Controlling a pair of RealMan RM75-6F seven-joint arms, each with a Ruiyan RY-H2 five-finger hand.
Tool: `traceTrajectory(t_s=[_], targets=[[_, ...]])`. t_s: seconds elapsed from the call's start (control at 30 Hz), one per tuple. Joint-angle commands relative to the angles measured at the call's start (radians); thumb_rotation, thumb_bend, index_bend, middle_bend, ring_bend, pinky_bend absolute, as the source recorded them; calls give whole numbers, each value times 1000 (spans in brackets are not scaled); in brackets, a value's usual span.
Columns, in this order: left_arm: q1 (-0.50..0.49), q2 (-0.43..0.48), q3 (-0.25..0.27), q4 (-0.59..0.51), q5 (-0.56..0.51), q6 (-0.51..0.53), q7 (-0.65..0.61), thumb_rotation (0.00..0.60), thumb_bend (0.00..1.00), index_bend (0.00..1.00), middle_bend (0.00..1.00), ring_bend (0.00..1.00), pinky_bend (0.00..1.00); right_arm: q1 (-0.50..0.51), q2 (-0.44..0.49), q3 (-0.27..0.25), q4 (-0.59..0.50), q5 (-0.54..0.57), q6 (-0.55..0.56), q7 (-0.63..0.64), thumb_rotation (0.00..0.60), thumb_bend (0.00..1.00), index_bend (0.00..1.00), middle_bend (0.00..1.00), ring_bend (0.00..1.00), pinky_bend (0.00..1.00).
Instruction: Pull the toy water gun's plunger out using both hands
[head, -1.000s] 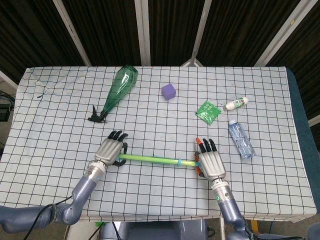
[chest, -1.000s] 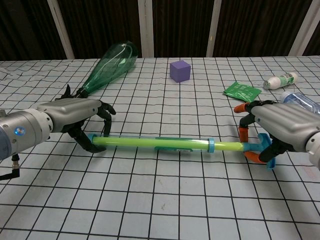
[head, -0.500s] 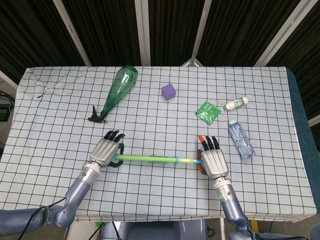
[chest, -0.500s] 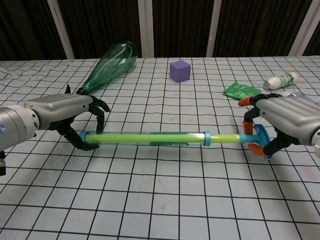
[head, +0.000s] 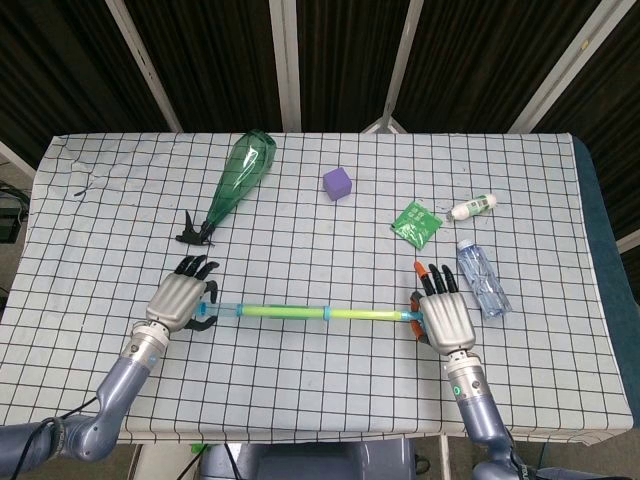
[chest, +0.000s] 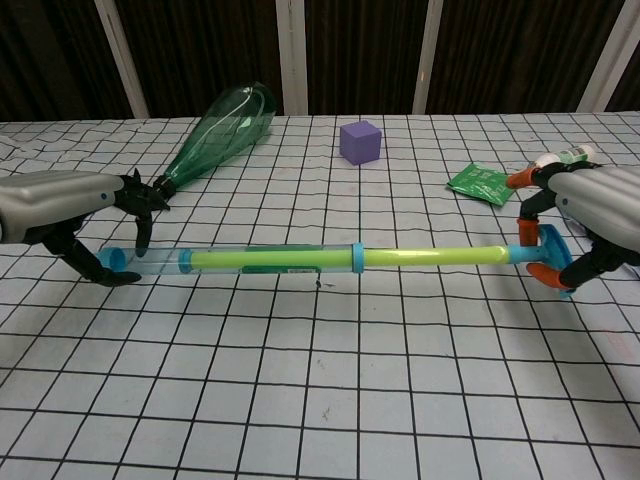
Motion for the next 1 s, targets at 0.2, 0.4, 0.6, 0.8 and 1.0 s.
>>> traceTrajectory(t_s=[0.2,0.4,0.6,0.8,1.0], targets=[[11,67,6,-15,17,4,-15,600,545,669,104,0,0,-18,45,-8,-18,5,14,8,600,436,630,130,0,0],[20,103,14,-27,33,15,-12,600,545,670,103,0,0,-27,79,1,-19,29,16,20,600,437,630,130,0,0],[25,117,17,-35,30,16,-13,600,545,669,103,0,0,-34,108,2,-7,36,9,46,600,437,630,130,0,0],[26,111,24,-32,34,18,-3,600,545,669,103,0,0,-35,120,4,7,40,0,68,600,436,630,130,0,0],[23,103,24,-26,30,17,8,600,545,671,103,0,0,-33,124,7,23,49,-8,71,600,437,630,131,0,0]])
